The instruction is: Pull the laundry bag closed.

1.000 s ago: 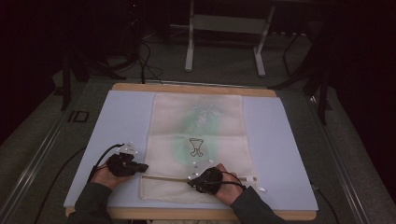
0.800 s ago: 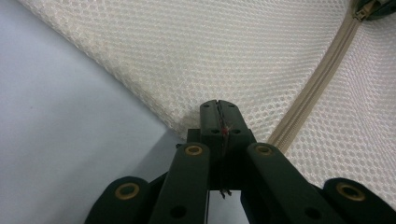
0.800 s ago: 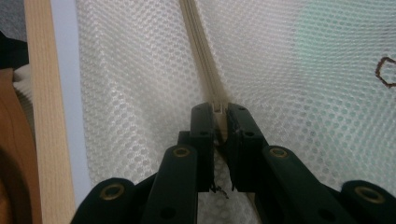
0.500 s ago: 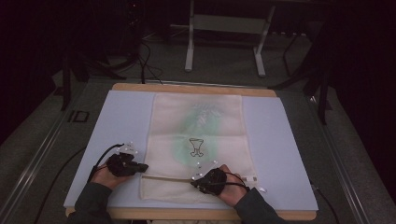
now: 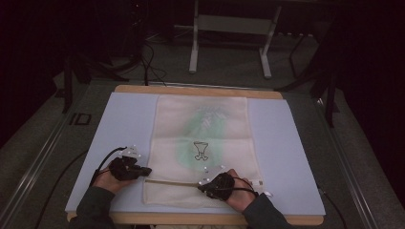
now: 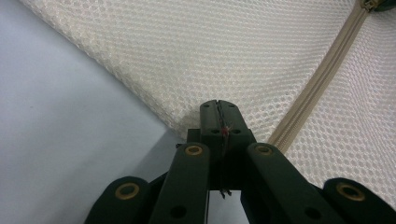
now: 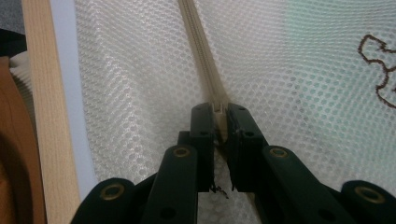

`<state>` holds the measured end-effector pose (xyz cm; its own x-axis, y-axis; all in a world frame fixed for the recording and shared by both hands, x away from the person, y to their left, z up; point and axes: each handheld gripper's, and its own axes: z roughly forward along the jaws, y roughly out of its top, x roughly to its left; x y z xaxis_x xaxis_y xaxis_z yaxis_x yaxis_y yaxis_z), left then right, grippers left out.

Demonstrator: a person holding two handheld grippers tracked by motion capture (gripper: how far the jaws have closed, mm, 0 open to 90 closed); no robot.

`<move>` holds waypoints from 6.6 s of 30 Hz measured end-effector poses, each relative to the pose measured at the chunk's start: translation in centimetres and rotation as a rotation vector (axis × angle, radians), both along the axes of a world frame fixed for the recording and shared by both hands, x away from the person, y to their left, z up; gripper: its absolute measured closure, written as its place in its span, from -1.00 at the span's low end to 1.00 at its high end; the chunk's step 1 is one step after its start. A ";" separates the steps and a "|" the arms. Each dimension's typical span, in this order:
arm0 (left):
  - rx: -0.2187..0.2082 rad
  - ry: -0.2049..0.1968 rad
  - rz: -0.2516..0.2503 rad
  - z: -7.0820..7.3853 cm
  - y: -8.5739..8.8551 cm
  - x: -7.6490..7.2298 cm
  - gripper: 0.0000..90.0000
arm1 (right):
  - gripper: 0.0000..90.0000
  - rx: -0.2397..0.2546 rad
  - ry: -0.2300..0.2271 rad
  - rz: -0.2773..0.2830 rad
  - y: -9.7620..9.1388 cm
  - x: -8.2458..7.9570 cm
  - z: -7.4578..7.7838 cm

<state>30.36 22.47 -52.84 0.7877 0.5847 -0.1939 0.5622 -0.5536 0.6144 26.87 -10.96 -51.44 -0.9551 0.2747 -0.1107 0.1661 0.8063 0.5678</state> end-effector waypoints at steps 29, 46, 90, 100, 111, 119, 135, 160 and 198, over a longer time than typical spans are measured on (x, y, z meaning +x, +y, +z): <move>-0.006 0.005 0.004 0.0 0.1 0.0 1.00 | 0.83 -0.002 -0.003 -0.033 -2.1 -0.2 0.1; -0.007 0.006 0.005 0.0 0.1 0.0 1.00 | 0.83 -0.007 0.002 -0.057 -3.5 -0.1 0.0; -0.001 0.005 0.005 0.0 0.0 0.0 1.00 | 0.83 0.004 0.019 -0.121 -6.7 -0.1 0.0; -0.001 0.005 0.005 0.0 0.0 0.0 1.00 | 0.83 -0.001 0.017 -0.137 -7.5 0.0 0.1; -0.001 0.005 0.005 0.0 0.0 0.0 1.00 | 0.83 0.007 0.025 -0.157 -8.4 -0.1 0.1; -0.001 0.006 0.006 0.0 0.0 0.0 1.00 | 0.83 0.010 0.032 -0.175 -9.2 -0.1 0.1; -0.001 0.005 0.007 0.0 0.0 0.0 1.00 | 0.83 0.012 0.035 -0.196 -10.4 -0.1 0.3; -0.002 0.006 0.006 0.0 0.0 0.0 1.00 | 0.83 0.013 0.045 -0.210 -11.9 -0.2 0.4; -0.005 0.008 0.008 0.0 0.0 0.0 1.00 | 0.83 0.028 0.061 -0.225 -13.9 -0.2 1.0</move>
<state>30.34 22.49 -52.85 0.7817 0.5896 -0.2031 0.5710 -0.5460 0.6130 26.63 -24.90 -50.47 -0.8742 0.4835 -0.0444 0.3744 0.7293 0.5726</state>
